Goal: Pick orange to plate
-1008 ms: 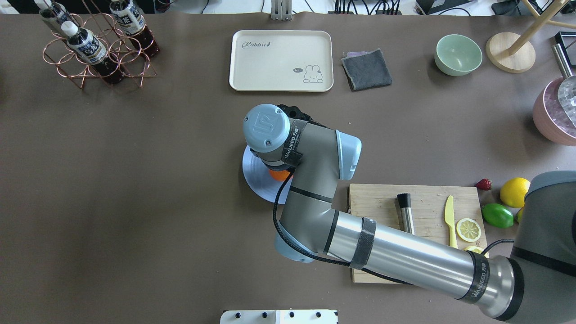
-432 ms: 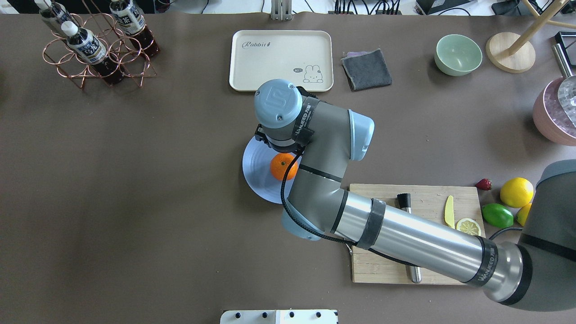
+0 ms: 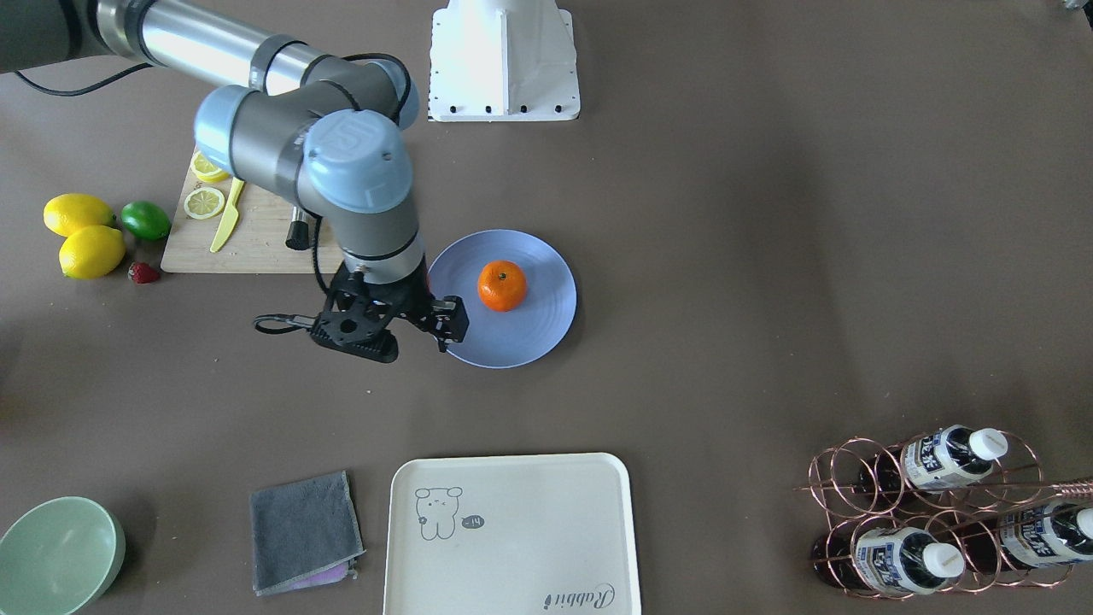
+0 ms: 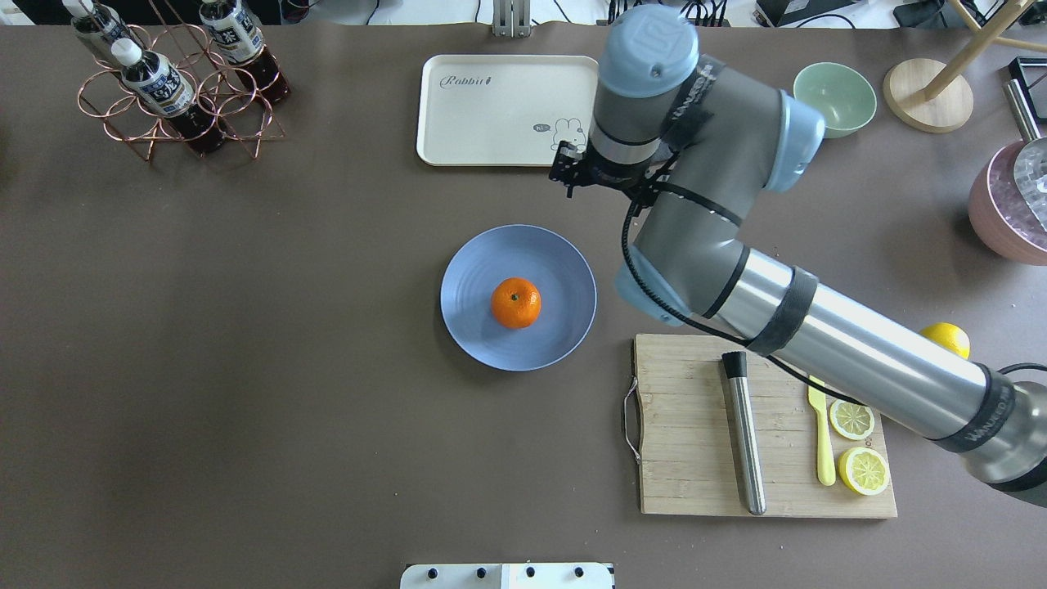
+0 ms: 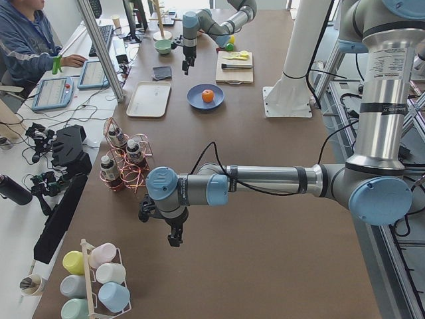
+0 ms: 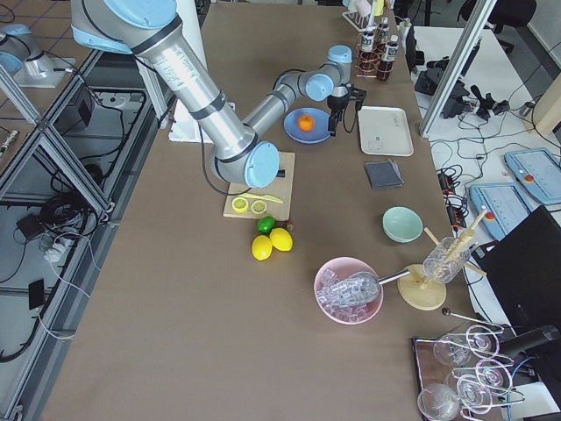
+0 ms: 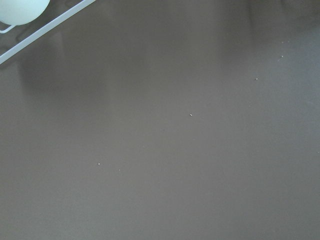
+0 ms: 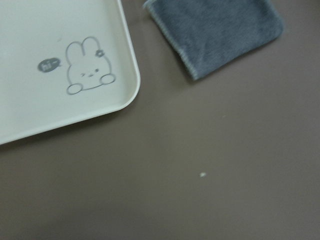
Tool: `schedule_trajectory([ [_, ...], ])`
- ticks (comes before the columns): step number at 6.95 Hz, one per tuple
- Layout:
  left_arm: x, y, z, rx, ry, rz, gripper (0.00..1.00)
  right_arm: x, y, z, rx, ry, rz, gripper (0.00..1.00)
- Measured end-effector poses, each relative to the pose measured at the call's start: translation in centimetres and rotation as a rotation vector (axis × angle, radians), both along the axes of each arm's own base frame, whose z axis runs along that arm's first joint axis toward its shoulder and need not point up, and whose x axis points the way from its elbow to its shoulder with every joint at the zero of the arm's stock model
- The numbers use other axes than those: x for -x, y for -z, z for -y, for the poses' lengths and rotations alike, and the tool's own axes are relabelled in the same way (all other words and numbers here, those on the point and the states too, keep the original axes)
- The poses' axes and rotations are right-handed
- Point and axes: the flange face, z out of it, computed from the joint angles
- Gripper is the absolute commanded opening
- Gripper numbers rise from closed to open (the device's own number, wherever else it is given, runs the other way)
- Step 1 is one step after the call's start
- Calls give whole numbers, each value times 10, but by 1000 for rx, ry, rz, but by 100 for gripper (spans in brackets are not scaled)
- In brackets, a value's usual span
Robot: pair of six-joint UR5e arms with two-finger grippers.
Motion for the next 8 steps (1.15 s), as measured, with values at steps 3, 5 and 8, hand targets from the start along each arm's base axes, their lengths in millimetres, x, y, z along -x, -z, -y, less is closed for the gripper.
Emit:
schedule_trajectory([
  [3, 0, 4, -2, 7, -1, -1, 98, -197, -143, 12, -151, 183, -65, 100],
  [5, 0, 8, -3, 0, -1, -2, 98, -316, -232, -14, -214, 294, -68, 100],
  [8, 0, 12, -3, -8, 0, -2, 98, -453, -336, -77, -256, 364, -88, 100],
])
